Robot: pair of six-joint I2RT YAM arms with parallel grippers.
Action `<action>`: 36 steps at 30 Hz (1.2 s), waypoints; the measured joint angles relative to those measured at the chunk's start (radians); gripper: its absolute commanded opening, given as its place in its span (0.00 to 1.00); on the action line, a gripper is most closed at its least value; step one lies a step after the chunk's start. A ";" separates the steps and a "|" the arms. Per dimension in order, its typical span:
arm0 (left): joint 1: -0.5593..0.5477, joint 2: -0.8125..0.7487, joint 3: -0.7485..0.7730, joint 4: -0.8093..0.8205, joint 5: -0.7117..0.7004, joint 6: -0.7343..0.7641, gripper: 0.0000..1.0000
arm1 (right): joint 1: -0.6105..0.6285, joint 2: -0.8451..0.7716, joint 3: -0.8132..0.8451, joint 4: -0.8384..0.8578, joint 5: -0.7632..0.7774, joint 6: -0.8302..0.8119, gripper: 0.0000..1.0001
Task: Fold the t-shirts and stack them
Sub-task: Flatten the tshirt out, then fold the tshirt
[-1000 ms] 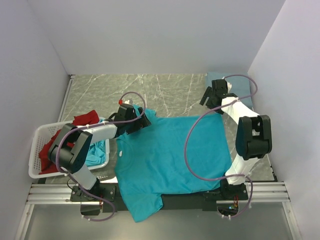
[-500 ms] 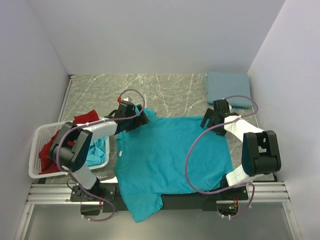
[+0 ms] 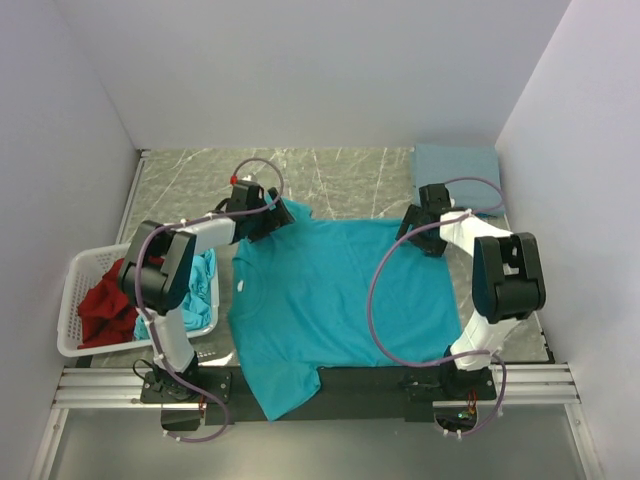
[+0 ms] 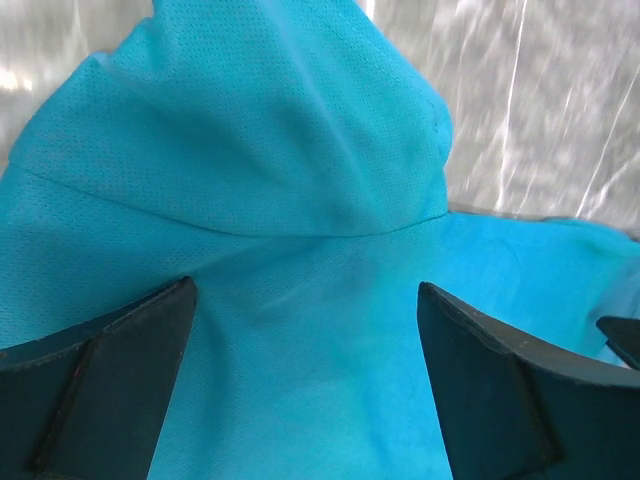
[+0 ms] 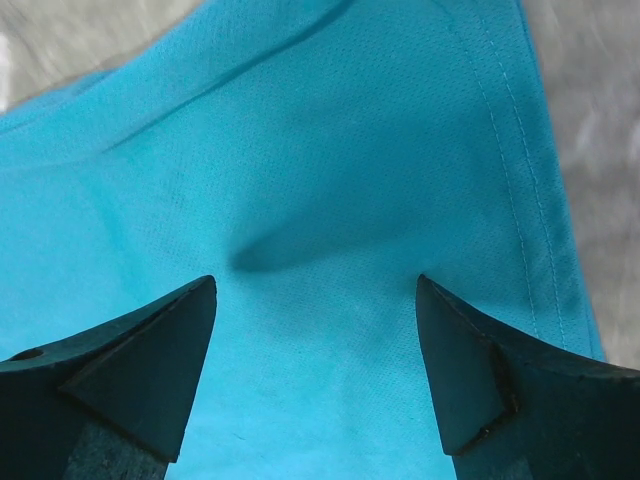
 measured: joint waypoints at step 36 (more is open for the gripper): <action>-0.135 -0.402 -0.131 -0.208 -0.011 0.029 0.99 | 0.007 -0.441 -0.127 -0.074 0.057 0.074 0.90</action>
